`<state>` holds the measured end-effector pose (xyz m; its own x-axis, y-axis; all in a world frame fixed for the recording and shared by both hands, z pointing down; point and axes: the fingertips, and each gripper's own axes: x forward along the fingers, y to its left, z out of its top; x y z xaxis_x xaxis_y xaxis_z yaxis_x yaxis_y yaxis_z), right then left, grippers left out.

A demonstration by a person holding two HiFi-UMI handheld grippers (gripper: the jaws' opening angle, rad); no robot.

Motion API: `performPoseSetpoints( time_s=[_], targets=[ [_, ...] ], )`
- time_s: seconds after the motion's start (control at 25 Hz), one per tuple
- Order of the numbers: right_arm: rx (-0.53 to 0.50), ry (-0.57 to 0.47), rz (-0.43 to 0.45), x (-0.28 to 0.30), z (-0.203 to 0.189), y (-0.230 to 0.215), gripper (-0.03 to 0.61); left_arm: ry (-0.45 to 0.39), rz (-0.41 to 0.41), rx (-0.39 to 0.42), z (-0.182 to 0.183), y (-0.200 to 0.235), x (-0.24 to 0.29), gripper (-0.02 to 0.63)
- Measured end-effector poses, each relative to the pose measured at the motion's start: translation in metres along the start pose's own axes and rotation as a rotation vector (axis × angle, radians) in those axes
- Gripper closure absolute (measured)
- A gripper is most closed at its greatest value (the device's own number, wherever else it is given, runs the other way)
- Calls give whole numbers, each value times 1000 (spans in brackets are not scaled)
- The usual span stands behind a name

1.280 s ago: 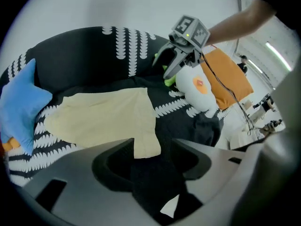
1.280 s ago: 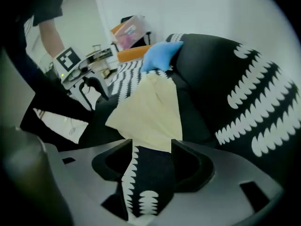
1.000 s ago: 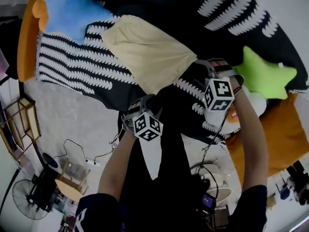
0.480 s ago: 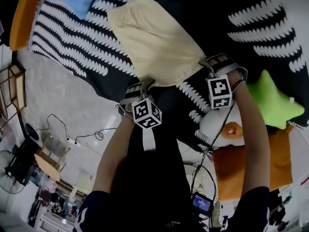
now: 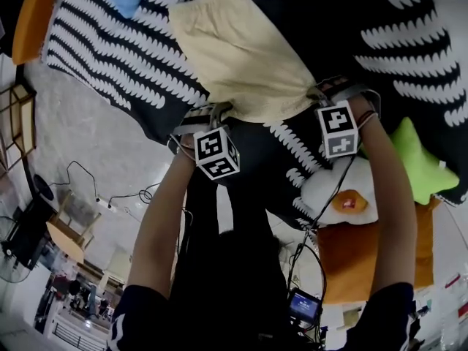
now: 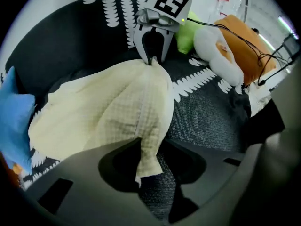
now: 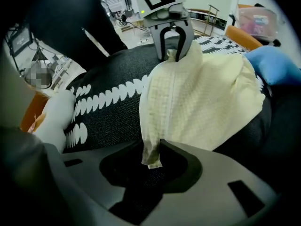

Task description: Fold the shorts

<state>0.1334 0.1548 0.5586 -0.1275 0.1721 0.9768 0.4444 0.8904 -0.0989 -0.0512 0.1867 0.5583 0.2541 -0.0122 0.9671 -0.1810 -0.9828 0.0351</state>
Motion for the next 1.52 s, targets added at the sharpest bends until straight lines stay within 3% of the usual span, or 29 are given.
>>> performPoseSetpoints(
  time_s=[0.12, 0.2, 0.28, 0.36, 0.56, 0.72, 0.88, 1.08, 1.36, 1.52],
  targets=[
    [68, -15, -27, -6, -2, -6, 498, 13, -32, 76, 2, 0, 2, 460],
    [98, -19, -42, -8, -3, -10, 512, -1, -18, 62, 0, 7, -3, 558],
    [117, -20, -46, -6, -1, -12, 521, -13, -41, 13, -3, 10, -6, 574],
    [120, -16, -52, -2, 3, -13, 525, -28, -105, -26, -7, 8, -10, 578],
    [79, -18, -77, -7, 3, -10, 538, -88, -353, -44, -4, -18, -38, 581],
    [9, -35, -67, -18, 9, 10, 540, -122, -470, -47, 5, -51, -64, 583],
    [-29, -36, -5, -19, 28, 56, 543, -122, -548, -61, 4, -98, -77, 583],
    [-1, -80, 187, -33, 60, 113, 543, -122, -669, -95, -8, -131, -101, 582],
    [223, -183, 357, -42, 115, 203, 543, -95, -790, -89, -30, -192, -121, 581],
    [401, -244, 405, -40, 142, 214, 544, -71, -824, -118, -50, -200, -129, 581]
  ],
)
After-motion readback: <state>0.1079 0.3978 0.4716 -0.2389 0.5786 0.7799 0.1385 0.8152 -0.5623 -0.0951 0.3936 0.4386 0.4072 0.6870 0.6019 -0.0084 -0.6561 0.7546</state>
